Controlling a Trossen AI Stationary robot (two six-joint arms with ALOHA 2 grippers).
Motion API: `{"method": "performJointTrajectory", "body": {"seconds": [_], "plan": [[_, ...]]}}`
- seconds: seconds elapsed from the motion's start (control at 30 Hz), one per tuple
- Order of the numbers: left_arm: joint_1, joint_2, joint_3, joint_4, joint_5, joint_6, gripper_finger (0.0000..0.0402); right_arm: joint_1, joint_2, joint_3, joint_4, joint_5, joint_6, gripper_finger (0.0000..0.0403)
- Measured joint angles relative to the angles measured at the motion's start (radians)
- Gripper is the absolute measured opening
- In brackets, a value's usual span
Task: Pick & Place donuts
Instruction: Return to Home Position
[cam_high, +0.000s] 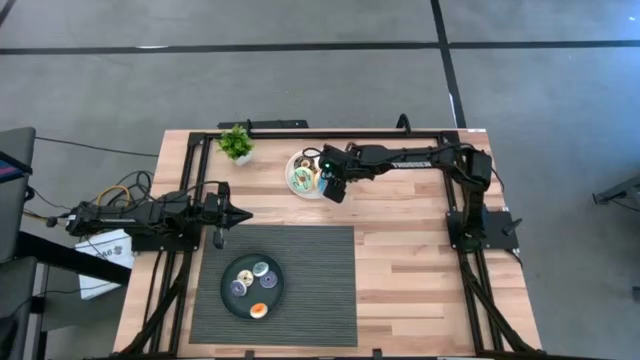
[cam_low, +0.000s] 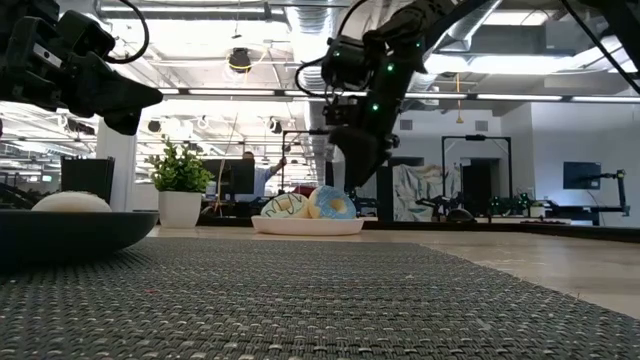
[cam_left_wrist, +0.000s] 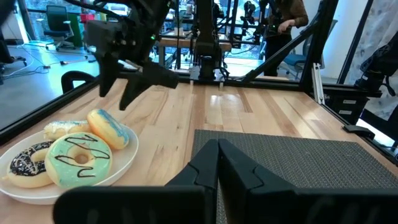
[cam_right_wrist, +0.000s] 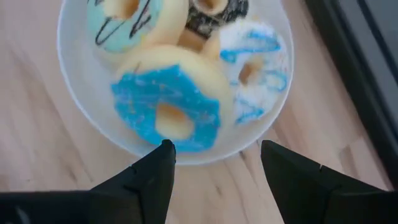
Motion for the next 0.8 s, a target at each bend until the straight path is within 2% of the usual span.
{"method": "performJointTrajectory", "body": {"seconds": [0.1,0.17,0.23,0.33,0.53,0.63,0.8], "plan": [[0.000,0.000,0.000,0.000,0.000,0.000,0.0000,0.018,-0.033,-0.016,-0.054,-0.009,0.020,0.0218],[0.000,0.000,0.000,0.000,0.000,0.000,0.0000,0.037,-0.076,-0.055,-0.026,-0.009,0.020,0.0200],[0.000,0.000,0.000,0.000,0.000,0.000,0.0000,0.056,-0.140,-0.128,-0.011,-0.004,0.030,0.0168],[0.000,0.000,0.000,0.000,0.000,0.000,0.0000,0.082,-0.275,-0.278,0.118,-0.019,0.076,0.0108],[0.000,0.000,0.000,0.000,0.000,0.000,0.0000,0.162,-0.522,-0.673,0.570,-0.186,0.111,0.0011],[0.000,0.000,0.000,0.000,0.000,0.000,0.0000,0.215,-0.605,-0.856,0.817,-0.231,0.153,0.0009],[0.000,0.000,0.000,0.000,-0.001,0.000,0.0000,0.308,-0.683,-1.081,1.170,-0.227,0.245,0.0006]]}}
